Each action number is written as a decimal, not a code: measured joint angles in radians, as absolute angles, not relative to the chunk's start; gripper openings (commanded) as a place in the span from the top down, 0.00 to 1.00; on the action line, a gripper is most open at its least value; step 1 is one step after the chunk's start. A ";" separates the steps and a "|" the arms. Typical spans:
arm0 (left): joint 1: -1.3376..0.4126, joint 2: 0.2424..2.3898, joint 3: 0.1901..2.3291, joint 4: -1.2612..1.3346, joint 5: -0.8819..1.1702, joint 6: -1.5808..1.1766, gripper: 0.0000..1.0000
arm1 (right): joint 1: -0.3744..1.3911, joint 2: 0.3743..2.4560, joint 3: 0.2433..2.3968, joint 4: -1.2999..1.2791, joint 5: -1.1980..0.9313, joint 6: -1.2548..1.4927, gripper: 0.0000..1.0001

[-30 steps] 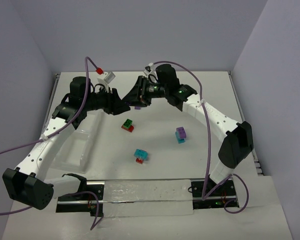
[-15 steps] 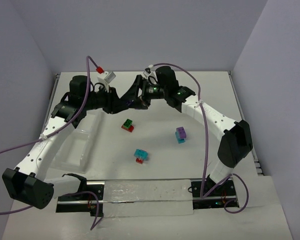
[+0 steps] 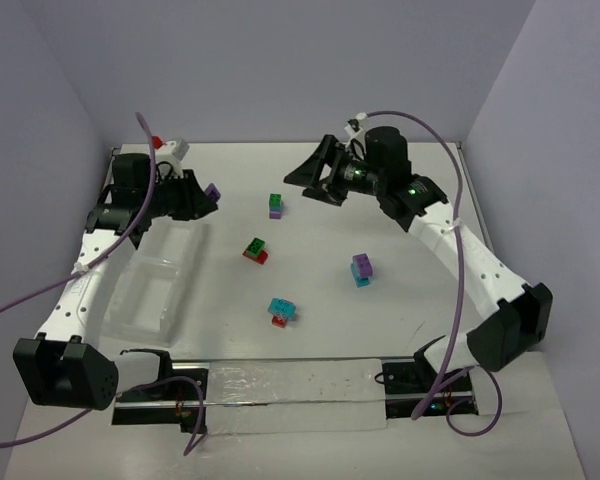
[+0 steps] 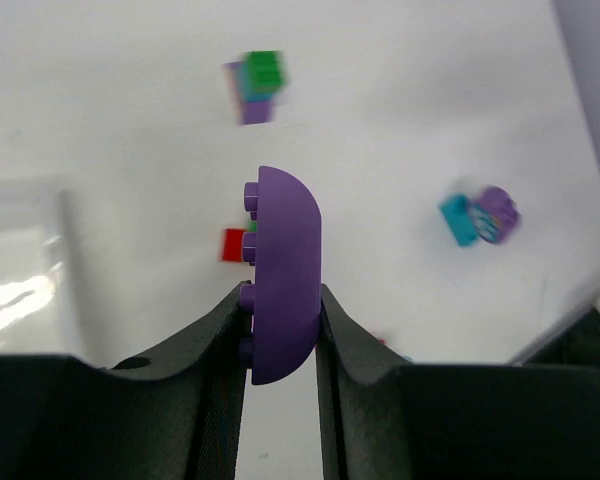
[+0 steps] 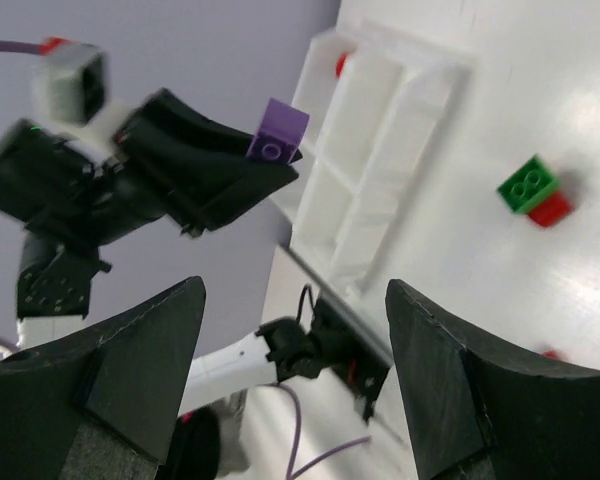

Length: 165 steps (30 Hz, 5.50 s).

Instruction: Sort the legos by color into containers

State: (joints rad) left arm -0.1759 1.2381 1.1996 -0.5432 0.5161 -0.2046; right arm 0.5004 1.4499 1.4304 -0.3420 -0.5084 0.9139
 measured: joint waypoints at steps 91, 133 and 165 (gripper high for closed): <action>-0.641 1.874 1.365 -0.662 -0.231 -0.221 0.43 | 0.403 1.268 1.185 -0.579 -0.134 0.608 0.12; -0.519 1.674 1.421 -0.714 -0.070 -0.574 1.00 | 0.459 1.289 1.187 -0.553 -0.198 0.545 0.12; -0.715 1.825 1.492 -0.824 -0.377 -0.875 0.12 | 0.531 1.289 1.136 -0.537 -0.057 0.545 0.13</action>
